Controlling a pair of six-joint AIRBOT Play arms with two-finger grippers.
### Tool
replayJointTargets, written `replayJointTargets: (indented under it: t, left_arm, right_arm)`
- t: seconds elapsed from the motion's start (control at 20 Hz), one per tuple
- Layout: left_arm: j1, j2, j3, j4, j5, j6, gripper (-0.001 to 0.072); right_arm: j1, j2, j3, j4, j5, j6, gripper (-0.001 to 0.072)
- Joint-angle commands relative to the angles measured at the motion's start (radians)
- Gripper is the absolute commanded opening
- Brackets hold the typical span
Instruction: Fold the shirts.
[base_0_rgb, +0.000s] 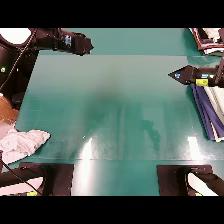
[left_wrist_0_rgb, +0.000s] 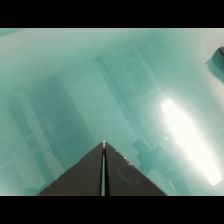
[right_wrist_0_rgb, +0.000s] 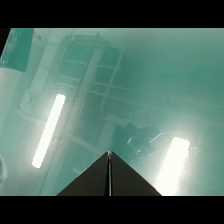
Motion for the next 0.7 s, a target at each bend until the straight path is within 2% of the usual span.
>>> replayJointTargets:
  t: [0.0,0.65]
  left_arm:
    - [0.000,0.000,0.000,0.000,0.011,0.000,0.0024]
    - [0.000,0.000,0.000,-0.001,0.020,-0.002,0.0024]
  right_arm:
    - [0.001,0.001,0.000,0.001,-0.002,0.000,0.0013]
    - [0.001,0.001,-0.001,0.000,0.020,0.000,0.0013]
